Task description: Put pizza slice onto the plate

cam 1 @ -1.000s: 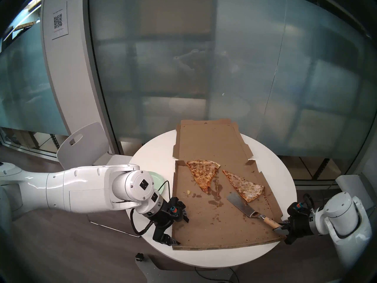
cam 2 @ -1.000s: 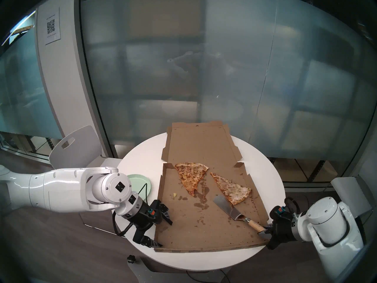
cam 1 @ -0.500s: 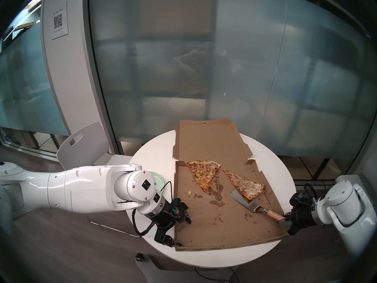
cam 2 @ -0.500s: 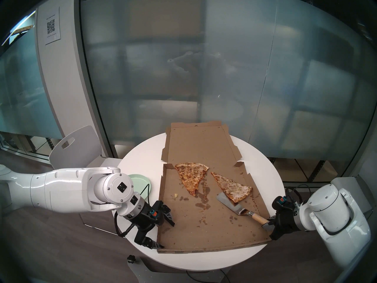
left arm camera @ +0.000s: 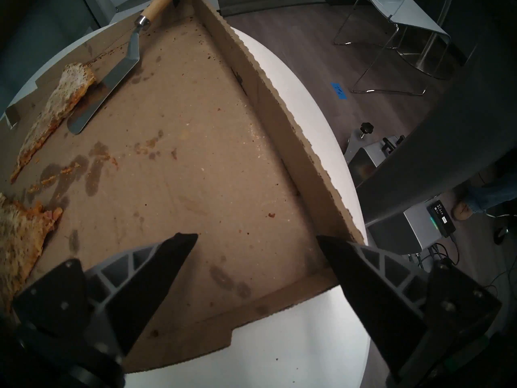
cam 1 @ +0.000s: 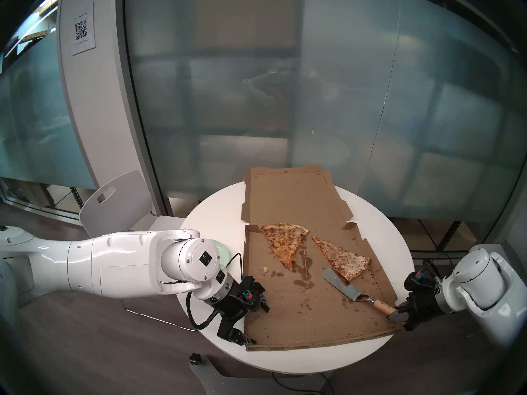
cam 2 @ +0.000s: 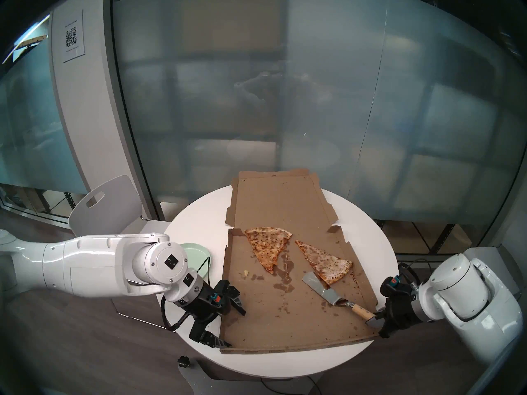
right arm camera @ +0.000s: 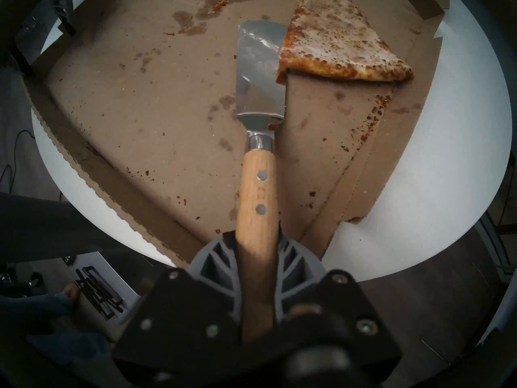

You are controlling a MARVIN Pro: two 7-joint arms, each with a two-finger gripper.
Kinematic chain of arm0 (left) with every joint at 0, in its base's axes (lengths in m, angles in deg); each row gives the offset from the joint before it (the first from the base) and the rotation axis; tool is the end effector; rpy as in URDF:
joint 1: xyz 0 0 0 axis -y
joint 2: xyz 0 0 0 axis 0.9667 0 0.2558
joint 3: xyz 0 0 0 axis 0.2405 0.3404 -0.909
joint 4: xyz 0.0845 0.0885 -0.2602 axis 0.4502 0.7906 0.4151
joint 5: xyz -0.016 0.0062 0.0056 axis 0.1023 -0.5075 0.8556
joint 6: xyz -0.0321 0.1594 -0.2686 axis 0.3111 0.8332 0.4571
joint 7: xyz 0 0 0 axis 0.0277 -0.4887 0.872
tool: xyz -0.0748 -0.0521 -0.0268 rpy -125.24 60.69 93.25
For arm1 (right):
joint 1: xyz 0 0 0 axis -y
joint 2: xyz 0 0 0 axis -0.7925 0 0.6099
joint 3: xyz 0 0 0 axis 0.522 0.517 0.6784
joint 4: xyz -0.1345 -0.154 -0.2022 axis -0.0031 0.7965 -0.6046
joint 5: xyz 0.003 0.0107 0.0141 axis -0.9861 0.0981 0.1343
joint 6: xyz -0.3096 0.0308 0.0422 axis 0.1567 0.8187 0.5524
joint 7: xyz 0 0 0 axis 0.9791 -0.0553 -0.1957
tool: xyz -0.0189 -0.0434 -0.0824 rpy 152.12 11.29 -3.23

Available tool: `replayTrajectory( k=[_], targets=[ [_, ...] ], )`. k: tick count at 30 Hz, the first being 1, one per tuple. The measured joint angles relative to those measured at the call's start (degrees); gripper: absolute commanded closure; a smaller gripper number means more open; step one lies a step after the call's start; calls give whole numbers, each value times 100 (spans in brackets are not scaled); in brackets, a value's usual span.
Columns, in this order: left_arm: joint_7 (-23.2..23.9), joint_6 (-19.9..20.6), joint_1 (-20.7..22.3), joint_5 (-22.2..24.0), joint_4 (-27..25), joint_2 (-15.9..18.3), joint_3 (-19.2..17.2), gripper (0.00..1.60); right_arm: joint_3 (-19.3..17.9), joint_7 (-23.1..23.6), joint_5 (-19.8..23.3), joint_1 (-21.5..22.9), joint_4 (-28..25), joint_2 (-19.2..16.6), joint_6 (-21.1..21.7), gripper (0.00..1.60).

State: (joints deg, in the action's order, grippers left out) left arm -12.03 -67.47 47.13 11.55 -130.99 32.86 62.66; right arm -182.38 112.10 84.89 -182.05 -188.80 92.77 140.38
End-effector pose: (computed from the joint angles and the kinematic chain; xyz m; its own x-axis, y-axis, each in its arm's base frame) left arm 0.3084 -0.0832 -0.2835 -0.3247 -0.7740 0.5435 -0.9395 0.3300 -0.0914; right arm 0.2476 -0.1612 -0.2460 0.7242 0.5852 0.3648 0.6361 -0.7712 -0.0259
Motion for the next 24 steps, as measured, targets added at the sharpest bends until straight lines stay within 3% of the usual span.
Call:
replayTrajectory(
  k=[14, 24],
  targets=[
    [-60, -34, -5, 17, 12, 2, 5, 0, 520, 52, 259, 503, 465, -162, -95, 160],
    [-32, -34, 6, 24, -15, 74, 9, 0, 649, 68, 286, 741, 711, -272, -106, 160]
  ],
)
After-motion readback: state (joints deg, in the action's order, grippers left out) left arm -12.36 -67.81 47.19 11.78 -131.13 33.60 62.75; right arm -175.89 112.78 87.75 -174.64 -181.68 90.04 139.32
